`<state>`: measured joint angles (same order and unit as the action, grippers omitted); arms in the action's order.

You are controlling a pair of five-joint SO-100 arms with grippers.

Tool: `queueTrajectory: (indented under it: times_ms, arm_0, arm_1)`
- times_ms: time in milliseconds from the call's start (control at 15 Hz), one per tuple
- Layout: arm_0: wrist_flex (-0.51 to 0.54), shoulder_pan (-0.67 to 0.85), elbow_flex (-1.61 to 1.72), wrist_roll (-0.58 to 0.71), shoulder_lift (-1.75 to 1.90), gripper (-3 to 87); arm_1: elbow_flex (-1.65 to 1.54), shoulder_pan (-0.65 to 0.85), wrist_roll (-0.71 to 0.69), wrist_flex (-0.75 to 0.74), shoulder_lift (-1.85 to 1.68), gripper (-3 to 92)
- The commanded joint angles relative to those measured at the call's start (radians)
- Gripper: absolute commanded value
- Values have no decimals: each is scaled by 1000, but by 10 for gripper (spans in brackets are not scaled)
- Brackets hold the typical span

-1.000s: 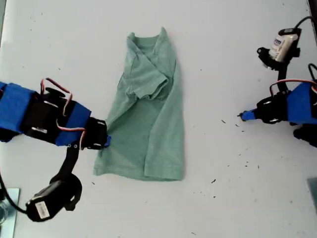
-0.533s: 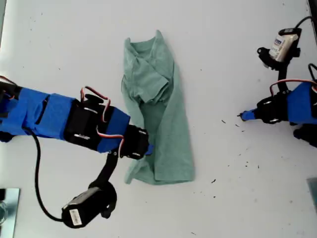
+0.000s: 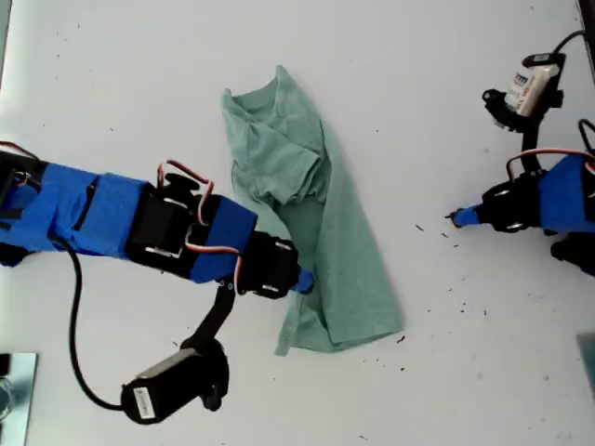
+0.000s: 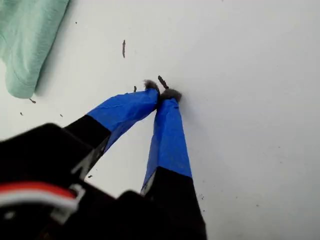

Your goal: Fold t shirt

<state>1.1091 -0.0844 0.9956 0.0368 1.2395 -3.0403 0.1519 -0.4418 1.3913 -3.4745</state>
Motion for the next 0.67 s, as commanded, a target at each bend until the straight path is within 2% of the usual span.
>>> queueTrajectory:
  times_ms: [0,67,200,467,600]
  arm_0:
    - [66,49,-32,-9,77,-2]
    - [29,44,-34,-18,74,-2]
    - [-130,26,-31,-2,74,-2]
    - [-295,67,-123,54,-276,15]
    - [-376,54,-126,98,-400,190]
  arm_1:
    - [-34,-9,-8,6,-17,22]
    - [-34,-11,-8,6,-17,22]
    - [-34,-18,0,6,-18,22]
    - [-34,-11,-6,8,-21,22]
    - [-34,-11,-8,8,-21,23]
